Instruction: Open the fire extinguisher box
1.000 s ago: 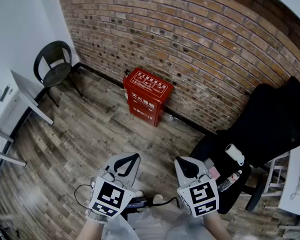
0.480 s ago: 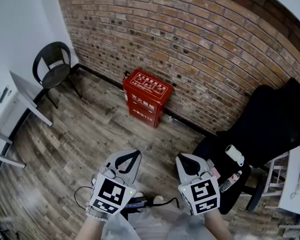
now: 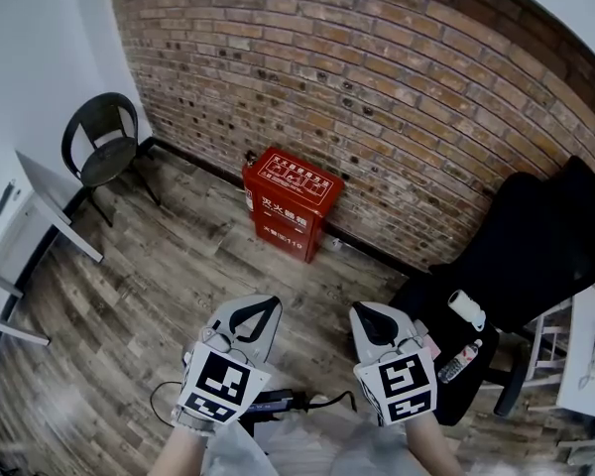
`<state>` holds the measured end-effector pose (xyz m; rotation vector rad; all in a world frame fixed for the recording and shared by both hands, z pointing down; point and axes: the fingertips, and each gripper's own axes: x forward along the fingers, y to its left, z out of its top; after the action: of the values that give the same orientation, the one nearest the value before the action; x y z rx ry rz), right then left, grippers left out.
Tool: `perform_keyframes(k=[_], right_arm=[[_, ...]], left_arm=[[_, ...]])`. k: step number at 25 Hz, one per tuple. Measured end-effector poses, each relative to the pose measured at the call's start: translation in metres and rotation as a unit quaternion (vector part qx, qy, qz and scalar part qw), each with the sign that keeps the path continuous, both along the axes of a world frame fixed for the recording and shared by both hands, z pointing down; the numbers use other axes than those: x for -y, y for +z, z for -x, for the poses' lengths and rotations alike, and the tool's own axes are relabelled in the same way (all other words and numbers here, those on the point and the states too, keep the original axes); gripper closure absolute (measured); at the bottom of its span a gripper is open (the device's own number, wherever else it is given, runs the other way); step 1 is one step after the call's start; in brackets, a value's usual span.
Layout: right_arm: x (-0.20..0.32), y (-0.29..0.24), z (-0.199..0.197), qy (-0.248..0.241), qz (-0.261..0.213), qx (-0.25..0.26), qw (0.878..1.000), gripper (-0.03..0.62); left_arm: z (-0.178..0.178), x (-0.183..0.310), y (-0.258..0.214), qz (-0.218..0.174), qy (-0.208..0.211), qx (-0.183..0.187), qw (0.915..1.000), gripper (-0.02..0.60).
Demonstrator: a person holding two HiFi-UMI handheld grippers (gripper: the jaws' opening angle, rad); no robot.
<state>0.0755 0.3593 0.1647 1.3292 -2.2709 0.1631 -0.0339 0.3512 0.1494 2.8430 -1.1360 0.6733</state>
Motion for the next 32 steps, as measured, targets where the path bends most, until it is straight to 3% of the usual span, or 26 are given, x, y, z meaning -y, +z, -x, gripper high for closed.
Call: perform_keyframes(k=[20,32], right_arm=[[-0.012,0.0,0.023,0.028,-0.006,-0.013,1.0,0.589],[0.042,-0.003,0.029,-0.003,-0.014,-0.009,1.0,0.589]], left_arm=[[0.031,-0.005,-0.002,-0.011,0.017,-0.01,0.9997,0.59],[0.034,0.04,-0.002,-0.018,-0.006,-0.01,0.9998,0.589]])
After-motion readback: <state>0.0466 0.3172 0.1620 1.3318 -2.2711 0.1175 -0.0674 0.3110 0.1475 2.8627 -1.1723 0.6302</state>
